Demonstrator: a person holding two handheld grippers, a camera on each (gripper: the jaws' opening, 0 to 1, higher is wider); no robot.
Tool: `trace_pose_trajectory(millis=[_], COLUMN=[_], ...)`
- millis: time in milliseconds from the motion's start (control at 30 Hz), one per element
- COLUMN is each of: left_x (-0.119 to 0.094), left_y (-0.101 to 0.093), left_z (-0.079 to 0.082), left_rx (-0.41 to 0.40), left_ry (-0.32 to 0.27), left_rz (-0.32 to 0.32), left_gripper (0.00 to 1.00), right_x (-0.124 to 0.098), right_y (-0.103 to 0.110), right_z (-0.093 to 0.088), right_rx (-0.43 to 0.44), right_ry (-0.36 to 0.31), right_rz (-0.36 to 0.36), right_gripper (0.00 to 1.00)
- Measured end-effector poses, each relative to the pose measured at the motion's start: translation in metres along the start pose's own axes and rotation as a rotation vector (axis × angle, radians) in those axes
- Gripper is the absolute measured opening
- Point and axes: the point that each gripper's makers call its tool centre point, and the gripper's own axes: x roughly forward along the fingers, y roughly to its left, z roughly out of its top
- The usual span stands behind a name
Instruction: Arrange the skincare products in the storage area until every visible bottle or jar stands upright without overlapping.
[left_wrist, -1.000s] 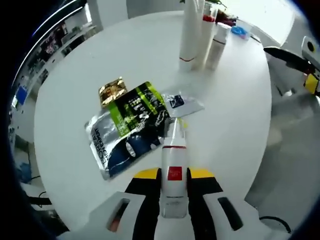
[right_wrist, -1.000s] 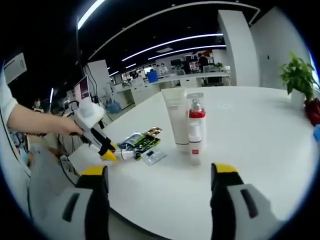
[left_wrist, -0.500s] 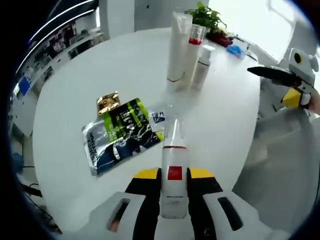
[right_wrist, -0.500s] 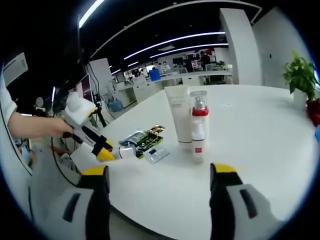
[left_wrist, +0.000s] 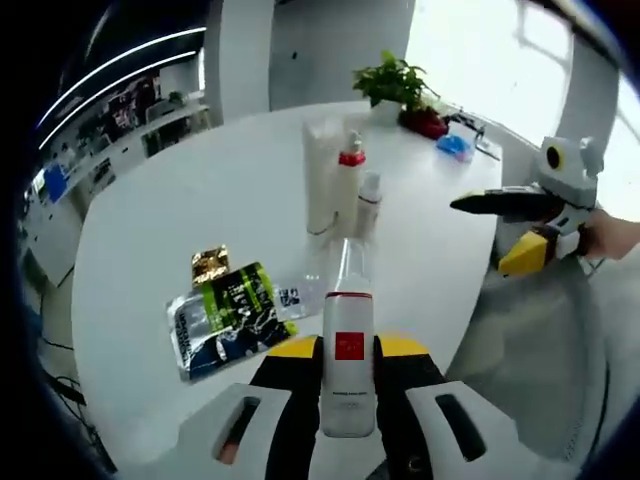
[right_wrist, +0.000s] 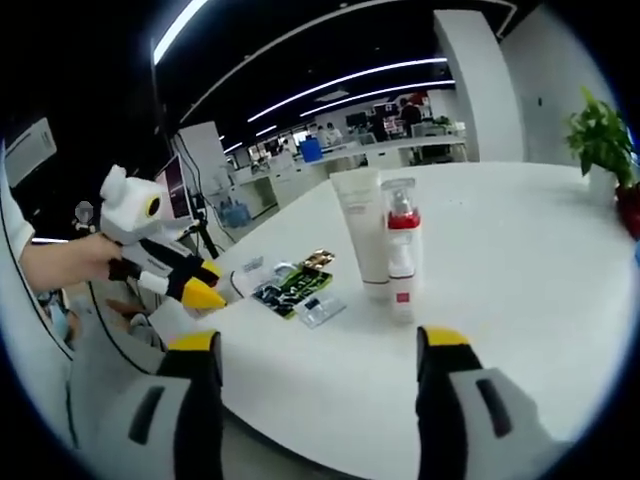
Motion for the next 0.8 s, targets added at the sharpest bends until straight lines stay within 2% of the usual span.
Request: trace_pose_trajectory(millis=[167,400,467,567,667,800], left_x=[-0.005,-0.011,-0.012,-0.016,-0.019,-0.023], left_y=[-0.008,-0.015,-0.015,-0.019,-0.025,-0.036], left_z=[0.011,0.021,0.024,0.031,0.036,0.045], left_rx=[-0.005,0.005,0.011,0.0,0.008,0.019], left_ry=[-0.047,-0.105,-0.125,-0.164,-0.192,-0.229], left_rz=[0.003,0.019,0.033,0.04,0.039,0.024], left_gripper=[0.16,0.16,0.16,0.16,0.16,0.16], right_x=[-0.002,-0.005,-0.003,0.001,0.008,0.019], right_y=[0.002,0.004,0.01,0.023,0.045,0.064], right_z=[0.003,0.019,0.025,0.033,0.044,0.053], right_rx=[0.049,0.187,0.243,0.275,0.336,0.419], right_ry=[-0.013,-0.079,-0.106,-0.128,-0.158,-0.184], right_rz=[0.025,0.068,0.093,0.131,0.205,0.275], right_gripper=[0.78,0.72,0.71,0.67,0.65,0.61])
